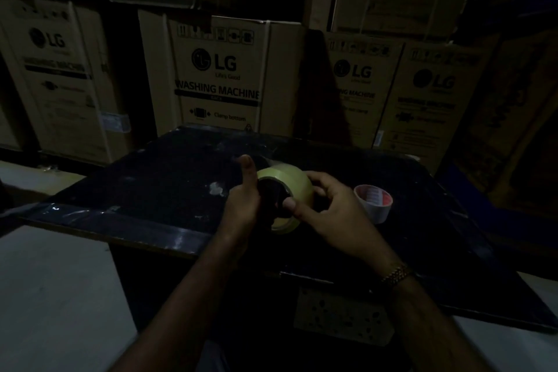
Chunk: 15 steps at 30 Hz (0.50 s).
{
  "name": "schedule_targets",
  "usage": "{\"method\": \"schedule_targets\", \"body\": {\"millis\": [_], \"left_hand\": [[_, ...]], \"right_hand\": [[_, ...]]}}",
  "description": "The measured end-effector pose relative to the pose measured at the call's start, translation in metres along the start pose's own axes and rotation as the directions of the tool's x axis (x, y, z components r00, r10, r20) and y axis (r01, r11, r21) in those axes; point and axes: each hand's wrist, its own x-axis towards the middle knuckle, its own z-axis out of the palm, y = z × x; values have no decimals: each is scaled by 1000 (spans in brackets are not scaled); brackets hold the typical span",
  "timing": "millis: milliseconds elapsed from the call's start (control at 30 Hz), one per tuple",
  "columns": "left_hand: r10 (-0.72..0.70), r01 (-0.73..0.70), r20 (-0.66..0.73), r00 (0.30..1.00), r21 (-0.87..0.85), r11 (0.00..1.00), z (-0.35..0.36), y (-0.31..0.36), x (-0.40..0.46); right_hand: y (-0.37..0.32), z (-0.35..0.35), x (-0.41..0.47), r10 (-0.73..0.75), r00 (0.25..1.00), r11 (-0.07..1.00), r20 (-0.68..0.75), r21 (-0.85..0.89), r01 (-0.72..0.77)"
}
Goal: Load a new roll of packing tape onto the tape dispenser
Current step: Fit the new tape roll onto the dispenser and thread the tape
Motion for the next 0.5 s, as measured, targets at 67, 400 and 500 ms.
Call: {"method": "schedule_targets", "body": {"millis": [67,400,500], "left_hand": [[60,-61,39,997,19,998,-1,-2,-1],[241,-239,76,968,-32,970,2,2,4],[273,-271,44,961,-37,962,4,3,6]], "right_hand": [[-2,1,0,-3,1000,1000,-29,7,4],[-3,-10,-10,-35,990,996,-134,71,44],[-4,-21,-12,-40,981,992,-190,110,61]]}}
